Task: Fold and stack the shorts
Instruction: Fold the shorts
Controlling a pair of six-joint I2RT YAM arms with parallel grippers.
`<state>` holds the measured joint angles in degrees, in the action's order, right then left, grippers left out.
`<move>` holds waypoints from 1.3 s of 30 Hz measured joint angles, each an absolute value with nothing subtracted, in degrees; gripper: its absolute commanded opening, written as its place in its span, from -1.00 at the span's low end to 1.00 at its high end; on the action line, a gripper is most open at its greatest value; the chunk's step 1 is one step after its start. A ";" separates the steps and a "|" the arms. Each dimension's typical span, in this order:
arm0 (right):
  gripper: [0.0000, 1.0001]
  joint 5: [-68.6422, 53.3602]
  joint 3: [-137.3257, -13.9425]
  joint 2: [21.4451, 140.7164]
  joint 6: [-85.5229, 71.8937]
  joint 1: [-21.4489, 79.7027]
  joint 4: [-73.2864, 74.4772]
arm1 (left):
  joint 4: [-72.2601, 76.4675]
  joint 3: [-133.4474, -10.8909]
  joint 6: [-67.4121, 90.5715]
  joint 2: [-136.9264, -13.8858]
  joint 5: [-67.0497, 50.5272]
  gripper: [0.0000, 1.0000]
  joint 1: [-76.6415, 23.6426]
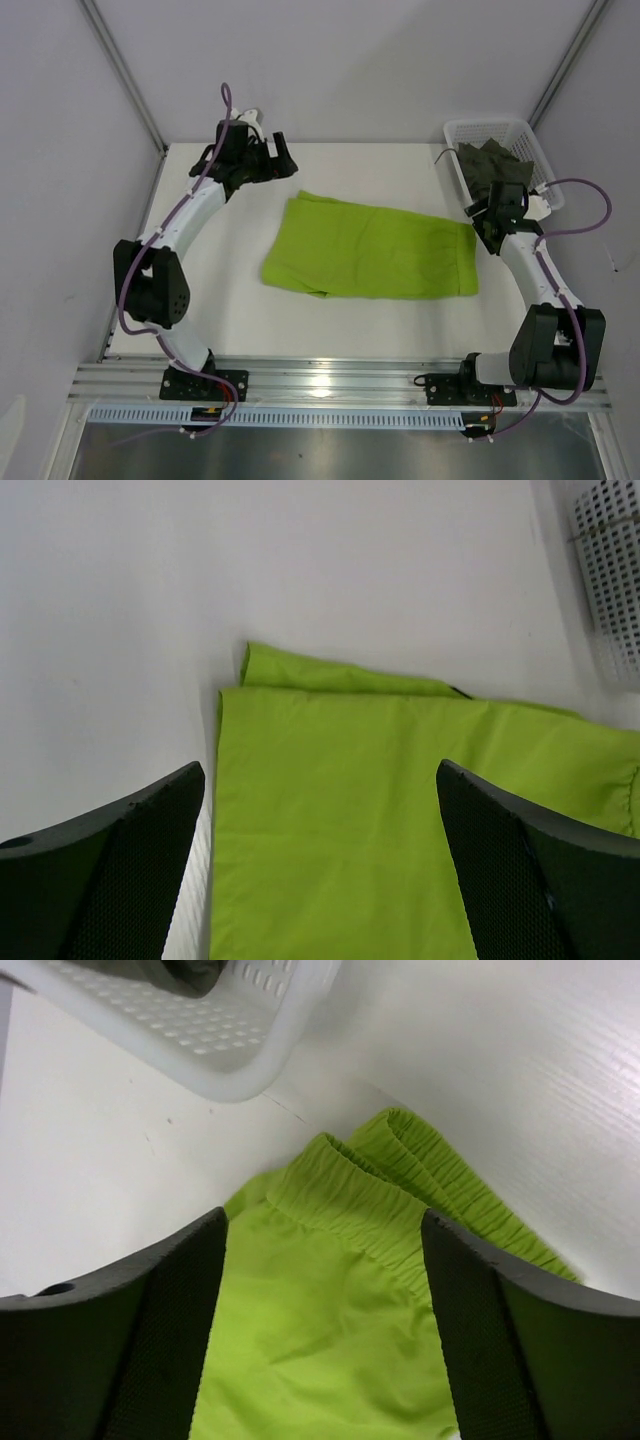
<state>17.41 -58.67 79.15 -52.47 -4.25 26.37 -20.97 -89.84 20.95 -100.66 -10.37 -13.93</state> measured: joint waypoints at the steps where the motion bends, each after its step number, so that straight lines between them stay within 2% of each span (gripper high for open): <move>1: 0.45 17.04 -57.60 77.97 -51.05 -4.25 25.52 | -20.62 -87.70 20.91 -99.29 -10.46 0.96 -14.15; 3: 0.36 16.53 -55.29 75.72 -47.64 -4.27 23.75 | -19.77 -83.40 20.93 -96.38 -10.74 0.96 -15.05; 8: -0.21 15.27 -51.09 73.82 -39.90 -4.29 21.02 | -14.96 -71.77 21.08 -88.90 -13.26 0.96 -19.73; 9: -0.39 14.46 -50.30 73.91 -38.30 -4.34 20.21 | -13.87 -70.00 21.15 -87.83 -13.93 0.96 -20.73; 12: -0.73 11.07 -49.08 75.00 -34.96 -4.38 18.06 | -11.31 -66.98 21.41 -86.78 -15.38 0.94 -23.22; 17: -0.88 5.54 -49.10 80.60 -33.45 -4.36 13.45 | -8.56 -64.20 21.50 -86.89 -16.88 0.94 -24.10; 18: -0.98 5.21 -49.12 81.93 -33.50 -4.38 12.88 | -7.92 -63.77 21.52 -86.96 -17.06 0.94 -24.08; 28: -1.00 9.52 -53.63 95.92 -38.09 -4.36 11.92 | -3.53 -61.87 21.58 -92.20 -18.72 0.94 -24.10; 39: -1.00 14.13 -55.96 97.76 -38.92 -0.93 12.45 | -3.86 -61.82 23.09 -100.99 -18.39 0.93 -24.08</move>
<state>14.13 -55.96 97.76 -38.92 -0.93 12.45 -3.86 -61.82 23.09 -100.99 -18.39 -24.08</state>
